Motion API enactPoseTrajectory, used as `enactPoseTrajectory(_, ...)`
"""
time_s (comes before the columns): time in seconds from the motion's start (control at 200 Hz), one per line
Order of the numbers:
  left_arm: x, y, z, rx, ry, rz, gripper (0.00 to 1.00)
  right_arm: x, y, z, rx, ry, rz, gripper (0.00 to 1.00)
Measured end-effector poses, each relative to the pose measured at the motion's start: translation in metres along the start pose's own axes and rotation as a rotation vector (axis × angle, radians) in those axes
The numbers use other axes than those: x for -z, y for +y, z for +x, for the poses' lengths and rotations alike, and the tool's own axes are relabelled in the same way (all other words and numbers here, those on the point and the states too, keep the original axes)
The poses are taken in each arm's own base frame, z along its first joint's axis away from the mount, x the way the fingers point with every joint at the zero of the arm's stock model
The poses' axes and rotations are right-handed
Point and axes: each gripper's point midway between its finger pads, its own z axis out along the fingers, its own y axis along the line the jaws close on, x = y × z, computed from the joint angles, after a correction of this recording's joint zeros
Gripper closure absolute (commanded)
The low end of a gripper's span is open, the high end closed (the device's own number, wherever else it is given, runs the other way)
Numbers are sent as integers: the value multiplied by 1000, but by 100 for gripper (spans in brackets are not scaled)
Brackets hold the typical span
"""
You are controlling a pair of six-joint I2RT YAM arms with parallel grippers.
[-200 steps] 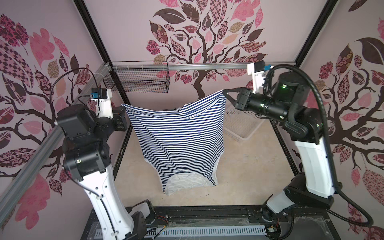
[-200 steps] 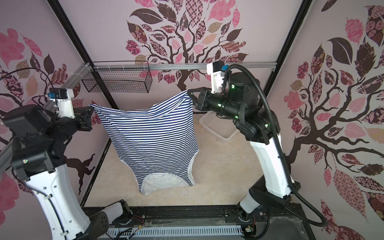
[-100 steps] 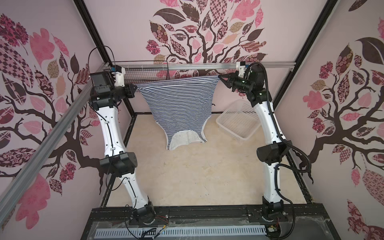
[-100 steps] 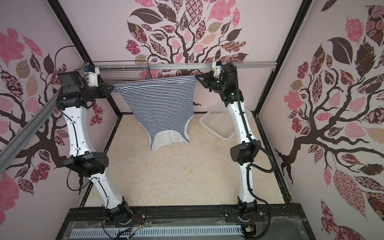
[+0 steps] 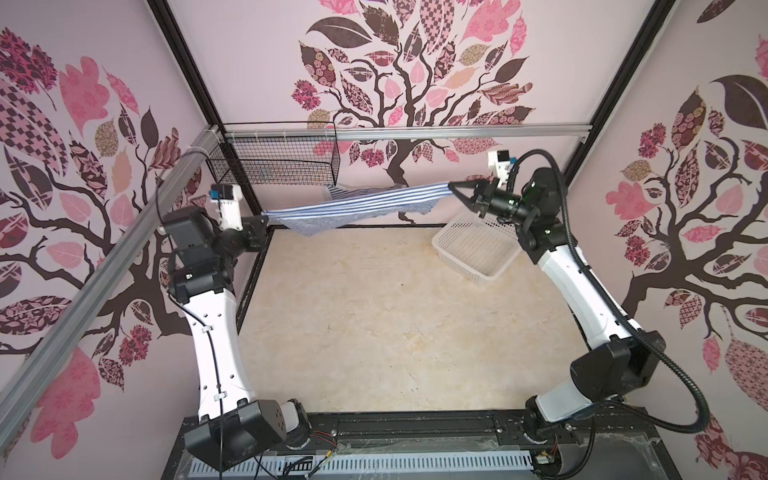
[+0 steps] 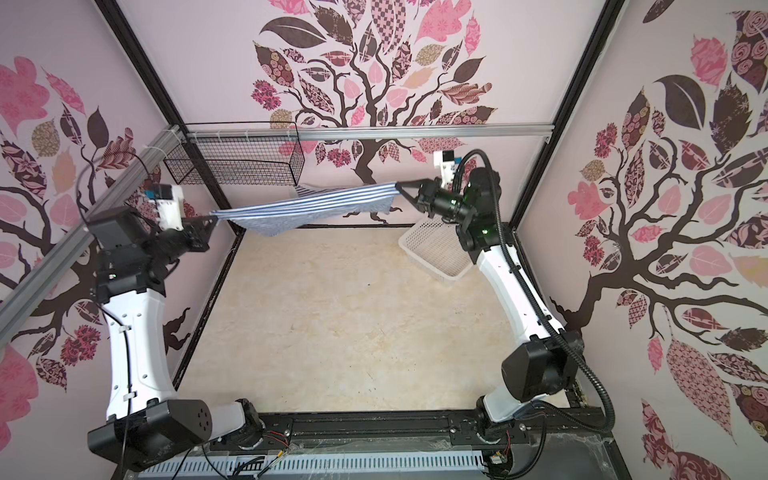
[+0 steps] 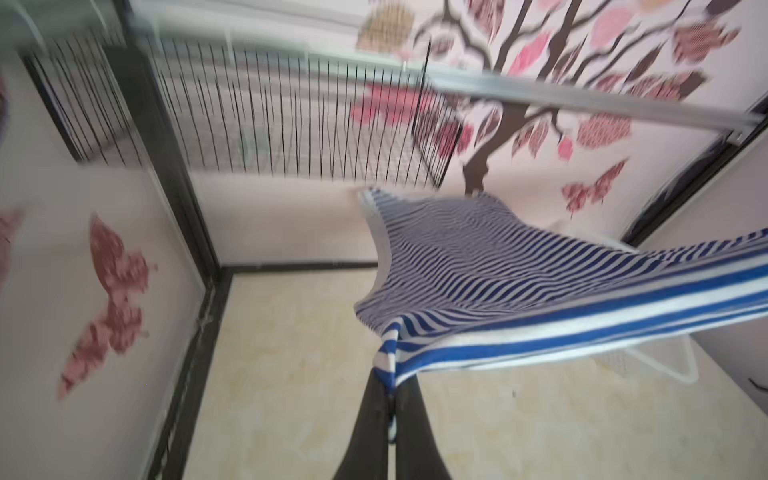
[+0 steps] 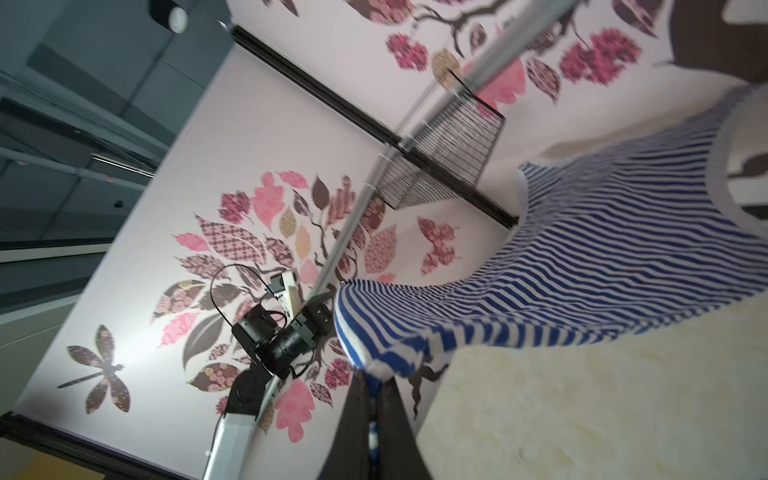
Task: Fold and stack the tank tops
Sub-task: 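Swing the raised tank top down and lay it flat, hem nearest the robot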
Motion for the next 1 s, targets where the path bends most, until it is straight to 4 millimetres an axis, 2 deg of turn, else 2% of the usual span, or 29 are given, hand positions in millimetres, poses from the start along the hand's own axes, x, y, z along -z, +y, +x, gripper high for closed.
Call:
enactPoseTrajectory(0.025, -7, 4, 20, 6, 41, -1, 100, -3, -24, 15, -35, 21, 30, 100)
enactPoseTrajectory(0.07, -28, 18, 77, 37, 168, -5, 100, -7, -72, 46, -107, 65, 94, 100)
enactPoseTrajectory(0.075, -28, 18, 77, 37, 168, -5, 100, -7, -72, 46, -107, 65, 94, 100)
enactPoseTrajectory(0.105, -38, 24, 120, 62, 268, -5, 100, -8, -111, 73, -179, 106, 152, 100)
enactPoseTrajectory(0.12, -41, 26, 139, 71, 311, -4, 100, -7, -128, 87, -210, 124, 180, 100)
enactPoseTrajectory(0.125, -41, 26, 139, 71, 311, -4, 100, -7, -132, 90, -218, 128, 186, 100)
enactPoseTrajectory(0.155, -42, 27, 177, 91, 408, 5, 100, -4, -163, 117, -279, 164, 243, 100)
enactPoseTrajectory(0.22, -35, 22, 230, 97, 545, 31, 100, 13, -214, 174, -392, 238, 362, 100)
enactPoseTrajectory(0.275, -25, 14, 254, 76, 607, 55, 100, 29, -236, 212, -448, 290, 433, 100)
enactPoseTrajectory(0.315, -16, 8, 265, 46, 633, 71, 100, 39, -241, 230, -461, 319, 457, 100)
enactPoseTrajectory(0.38, -4, 1, 275, -15, 650, 85, 100, 51, -241, 246, -457, 338, 479, 100)
enactPoseTrajectory(0.59, 24, -14, 299, -154, 681, 104, 100, 69, -221, 247, -340, 321, 467, 100)
enactPoseTrajectory(0.761, 31, -14, 320, -172, 759, 122, 100, 82, -234, 264, -351, 347, 515, 100)
enactPoseTrajectory(0.961, 38, -10, 333, -188, 834, 126, 100, 96, -246, 281, -377, 371, 567, 91)
enactPoseTrajectory(1.001, 40, -10, 334, -196, 843, 127, 100, 98, -247, 283, -381, 375, 576, 85)
